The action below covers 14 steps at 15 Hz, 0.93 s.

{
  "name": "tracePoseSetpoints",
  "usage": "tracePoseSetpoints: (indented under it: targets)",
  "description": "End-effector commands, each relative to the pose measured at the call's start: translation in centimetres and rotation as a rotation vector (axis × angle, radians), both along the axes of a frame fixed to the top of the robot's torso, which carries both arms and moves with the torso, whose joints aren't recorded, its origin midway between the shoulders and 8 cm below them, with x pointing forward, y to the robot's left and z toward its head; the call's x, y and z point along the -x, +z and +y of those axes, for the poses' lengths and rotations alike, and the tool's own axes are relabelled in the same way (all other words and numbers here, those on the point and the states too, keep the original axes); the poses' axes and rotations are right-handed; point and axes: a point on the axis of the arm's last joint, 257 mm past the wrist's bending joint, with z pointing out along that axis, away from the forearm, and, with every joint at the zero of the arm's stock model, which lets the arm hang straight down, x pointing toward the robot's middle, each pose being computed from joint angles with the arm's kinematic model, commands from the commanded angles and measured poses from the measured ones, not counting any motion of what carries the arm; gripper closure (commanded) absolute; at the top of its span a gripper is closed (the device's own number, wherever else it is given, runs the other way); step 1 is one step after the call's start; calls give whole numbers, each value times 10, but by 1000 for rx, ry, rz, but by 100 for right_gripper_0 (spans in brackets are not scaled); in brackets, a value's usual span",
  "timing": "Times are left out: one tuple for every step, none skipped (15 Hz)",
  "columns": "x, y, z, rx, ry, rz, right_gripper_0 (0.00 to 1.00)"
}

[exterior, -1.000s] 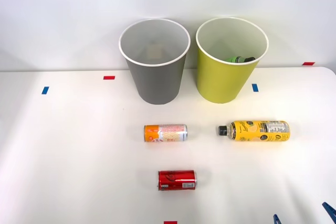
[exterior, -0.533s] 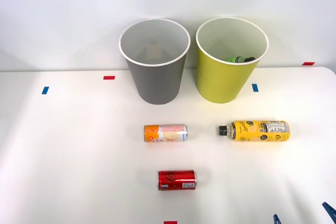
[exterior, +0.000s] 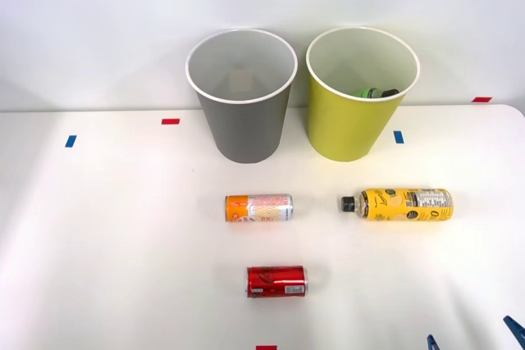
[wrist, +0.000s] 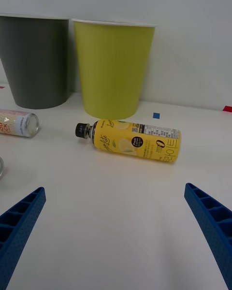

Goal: Put cans in the gray bin, plastic bottles in the light green bin

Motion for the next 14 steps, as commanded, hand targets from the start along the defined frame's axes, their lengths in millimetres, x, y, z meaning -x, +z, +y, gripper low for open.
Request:
tracePoseSetpoints:
  targets:
    - [0,0,0,0,0,0,0]
    - [0,0,0,0,0,0,0]
    - [0,0,0,0,0,0,0]
    - [0,0,0,0,0,0,0]
    - [0,0,0,0,0,0,0]
    - [0,0,0,0,0,0,0]
    - [0,0,0,0,0,0,0]
    - [0,0,0,0,0,0,0]
    - [0,0,0,0,0,0,0]
    - [0,0,0,0,0,0,0]
    - [0,0,0,0,0,0,0]
    - [0,0,0,0,0,0,0]
    - [0,0,0,0,0,0,0]
    - [0,0,0,0,0,0,0]
